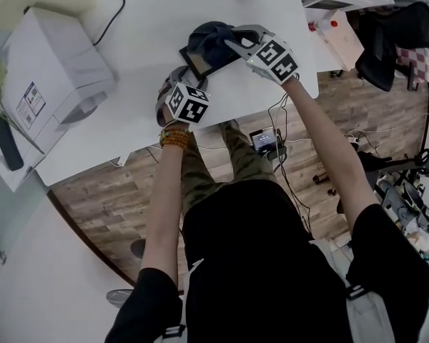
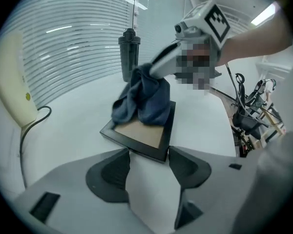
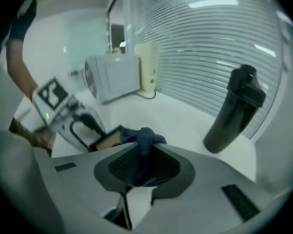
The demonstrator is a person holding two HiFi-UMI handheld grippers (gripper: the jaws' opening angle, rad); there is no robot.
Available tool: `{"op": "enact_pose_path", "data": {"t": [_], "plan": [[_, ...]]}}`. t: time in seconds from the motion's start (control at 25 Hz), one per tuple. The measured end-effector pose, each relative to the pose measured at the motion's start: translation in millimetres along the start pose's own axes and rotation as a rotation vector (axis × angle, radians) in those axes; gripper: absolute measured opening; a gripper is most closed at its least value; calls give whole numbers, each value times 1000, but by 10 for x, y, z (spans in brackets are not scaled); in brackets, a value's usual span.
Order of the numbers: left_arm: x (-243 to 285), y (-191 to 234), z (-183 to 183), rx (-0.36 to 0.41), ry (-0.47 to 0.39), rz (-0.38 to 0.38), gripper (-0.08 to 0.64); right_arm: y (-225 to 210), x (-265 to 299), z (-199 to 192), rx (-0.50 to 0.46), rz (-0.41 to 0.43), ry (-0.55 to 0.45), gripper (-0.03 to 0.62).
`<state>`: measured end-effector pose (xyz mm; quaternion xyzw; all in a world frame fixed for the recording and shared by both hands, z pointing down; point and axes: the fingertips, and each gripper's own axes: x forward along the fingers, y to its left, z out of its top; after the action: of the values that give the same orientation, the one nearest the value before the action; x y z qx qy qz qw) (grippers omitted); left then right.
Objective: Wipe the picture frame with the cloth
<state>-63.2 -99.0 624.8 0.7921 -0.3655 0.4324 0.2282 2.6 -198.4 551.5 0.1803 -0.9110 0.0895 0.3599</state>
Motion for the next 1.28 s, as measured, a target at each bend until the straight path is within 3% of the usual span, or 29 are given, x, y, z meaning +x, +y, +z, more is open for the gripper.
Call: {"op": "enact_pose_path", "data": {"t": [0.12, 0.24, 0.48, 0.84, 0.92, 1.0, 1.08, 1.16, 1.28], "plan": [[-2, 5, -6, -1, 2, 3, 256, 79, 134, -404, -292, -84, 204, 69], [2, -1, 7, -1, 2, 3, 257, 293, 299, -504, -383, -70, 266, 67], [-2, 18, -9, -5, -12, 8, 258, 479, 447, -385, -225, 35, 290, 66], [-1, 3, 1, 1, -5, 4, 258, 1058, 719, -99, -130, 229, 237, 66], [-4, -4, 1, 0, 5, 1, 258, 1090, 722, -56, -40, 300, 195, 66], [-6, -11, 1, 5, 17, -4, 258, 991, 566, 75, 139, 377, 77, 67], [-6, -16, 4, 10, 24, -9, 256, 724, 279, 211, 264, 353, -53, 67], [-2, -12, 11, 11, 25, -11, 256, 365, 1, 180, 291, 231, -108, 67], [4, -5, 3, 11, 25, -10, 256, 82, -151, -268, 139, 48, 37, 67]]}}
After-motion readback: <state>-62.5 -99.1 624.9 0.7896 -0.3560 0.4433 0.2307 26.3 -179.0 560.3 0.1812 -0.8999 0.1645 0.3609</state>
